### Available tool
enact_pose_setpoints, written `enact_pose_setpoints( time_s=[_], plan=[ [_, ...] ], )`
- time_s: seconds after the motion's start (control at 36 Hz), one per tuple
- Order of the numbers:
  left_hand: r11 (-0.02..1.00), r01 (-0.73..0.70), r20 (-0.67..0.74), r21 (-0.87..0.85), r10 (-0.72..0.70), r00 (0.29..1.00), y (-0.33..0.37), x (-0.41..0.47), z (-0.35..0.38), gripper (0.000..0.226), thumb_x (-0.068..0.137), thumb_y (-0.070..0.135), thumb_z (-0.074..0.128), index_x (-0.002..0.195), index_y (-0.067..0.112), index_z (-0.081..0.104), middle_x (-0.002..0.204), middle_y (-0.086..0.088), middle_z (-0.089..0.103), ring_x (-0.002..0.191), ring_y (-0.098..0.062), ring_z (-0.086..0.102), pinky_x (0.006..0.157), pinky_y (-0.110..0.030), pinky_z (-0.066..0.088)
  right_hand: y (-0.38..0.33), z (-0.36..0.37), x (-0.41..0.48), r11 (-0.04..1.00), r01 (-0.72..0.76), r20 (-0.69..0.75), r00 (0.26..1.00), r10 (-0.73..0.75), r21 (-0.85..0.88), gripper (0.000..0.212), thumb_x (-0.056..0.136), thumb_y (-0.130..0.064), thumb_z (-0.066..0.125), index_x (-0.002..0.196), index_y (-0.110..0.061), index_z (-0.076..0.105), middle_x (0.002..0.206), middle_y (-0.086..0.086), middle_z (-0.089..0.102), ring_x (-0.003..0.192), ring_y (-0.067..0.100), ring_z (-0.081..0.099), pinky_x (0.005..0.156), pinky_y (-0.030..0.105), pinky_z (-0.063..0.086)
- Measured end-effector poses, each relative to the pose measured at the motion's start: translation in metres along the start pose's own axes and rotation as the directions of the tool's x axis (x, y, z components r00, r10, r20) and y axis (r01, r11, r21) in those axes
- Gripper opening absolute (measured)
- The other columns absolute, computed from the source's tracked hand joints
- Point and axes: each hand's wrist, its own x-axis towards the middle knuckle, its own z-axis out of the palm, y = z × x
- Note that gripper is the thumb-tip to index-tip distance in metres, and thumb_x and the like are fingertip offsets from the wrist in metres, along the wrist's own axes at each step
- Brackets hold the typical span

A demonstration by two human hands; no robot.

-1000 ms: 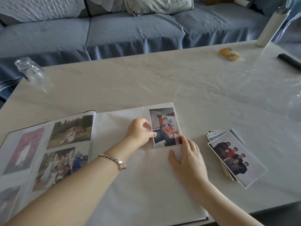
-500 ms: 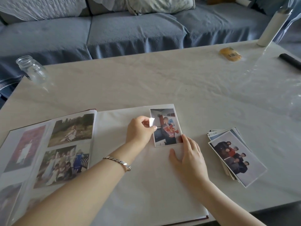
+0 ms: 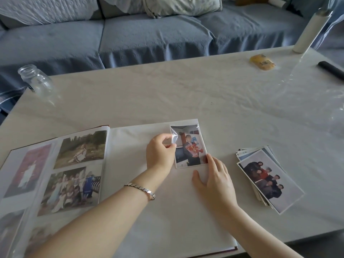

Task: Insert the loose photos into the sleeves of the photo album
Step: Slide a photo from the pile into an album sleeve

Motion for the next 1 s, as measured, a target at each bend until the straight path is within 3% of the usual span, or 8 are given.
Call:
enact_pose_setpoints(
  time_s=[0.17,0.28,0.42,0.47,0.56,0.72,0.89,1.0],
  plan=[
    [0.995,0.053,0.017,-0.079,-0.052,0.998,-0.002,0.000,-0.001,0.023,0.084,0.006,0.064,0.105,0.014,0.062,0.094,0.000,0.065,0.083,-0.014,0.061,0.079,-0.024,0.047,0.003,-0.003,-0.001,0.997,0.019,0.013,1.000,-0.020,0.068,0.054,0.087,-0.028,0.055,0.136,-0.008,0.042,0.132,0.002,0.048,0.126,0.019,0.040,0.098,0.014,0.023],
    [0.992,0.083,0.064,-0.094,-0.077,0.995,-0.003,0.001,-0.006,0.023,0.084,0.004,0.063,0.105,0.010,0.061,0.090,0.000,0.065,0.081,-0.020,0.065,0.081,-0.031,0.052,0.005,-0.015,-0.001,0.986,0.115,-0.134,0.986,-0.098,0.122,0.044,0.084,-0.020,0.048,0.123,-0.001,0.056,0.126,0.014,0.054,0.114,0.021,0.049,0.094,0.014,0.028],
    [0.988,-0.101,0.171,0.120,0.080,0.982,0.003,0.000,-0.015,0.017,0.089,-0.001,0.054,0.097,0.006,0.066,0.096,-0.008,0.066,0.085,-0.020,0.064,0.079,-0.031,0.054,0.024,-0.048,0.008,0.989,0.090,-0.110,0.989,-0.103,-0.121,0.047,0.082,-0.013,0.067,0.126,-0.002,0.055,0.143,0.019,0.039,0.130,0.035,0.041,0.103,0.042,0.037],
    [0.949,-0.185,0.232,0.255,0.126,0.964,0.005,-0.003,-0.019,0.019,0.088,0.000,0.052,0.097,0.006,0.068,0.103,-0.008,0.065,0.093,-0.022,0.062,0.079,-0.022,0.045,0.035,-0.065,0.009,0.983,0.026,-0.010,1.000,-0.029,-0.181,0.056,0.089,-0.025,0.059,0.139,-0.009,0.041,0.152,0.013,0.023,0.140,0.028,0.023,0.110,0.036,0.025],
    [0.919,-0.229,0.248,0.322,0.151,0.957,0.005,-0.007,-0.024,0.018,0.085,0.000,0.056,0.096,0.006,0.068,0.112,-0.010,0.056,0.098,-0.024,0.057,0.075,-0.014,0.033,0.052,-0.081,0.007,0.924,-0.022,0.077,0.996,0.055,-0.382,0.059,0.091,-0.041,0.051,0.140,-0.013,0.034,0.146,0.008,0.031,0.140,0.024,0.020,0.109,0.030,0.021],
    [0.927,-0.295,0.228,0.233,0.243,0.943,0.009,-0.017,-0.039,0.018,0.082,-0.001,0.058,0.090,0.011,0.069,0.106,-0.002,0.051,0.105,-0.018,0.053,0.091,-0.025,0.041,0.069,-0.087,-0.005,0.845,0.013,0.154,0.985,0.083,-0.535,0.038,0.095,-0.039,0.040,0.129,-0.024,0.043,0.124,-0.002,0.050,0.122,0.015,0.041,0.097,0.024,0.031],
    [0.971,-0.219,0.286,0.101,0.182,0.941,0.015,-0.033,-0.059,0.032,0.084,0.000,0.059,0.071,0.029,0.061,0.081,0.012,0.063,0.078,-0.007,0.059,0.072,-0.019,0.042,0.064,-0.098,-0.008,0.859,0.059,0.209,0.976,0.057,-0.509,0.028,0.100,-0.036,0.033,0.113,-0.019,0.052,0.117,-0.005,0.053,0.112,0.013,0.048,0.073,0.022,0.031],
    [0.996,-0.080,0.340,-0.032,0.087,0.936,0.017,-0.041,-0.066,0.031,0.085,-0.004,0.056,0.072,0.022,0.066,0.075,0.000,0.070,0.075,-0.016,0.066,0.071,-0.024,0.049,0.059,-0.103,-0.010,0.835,0.027,0.176,0.981,0.084,-0.550,0.008,0.094,-0.014,0.041,0.091,-0.019,0.047,0.106,-0.003,0.061,0.082,0.018,0.050,0.064,0.023,0.032]
  ],
)
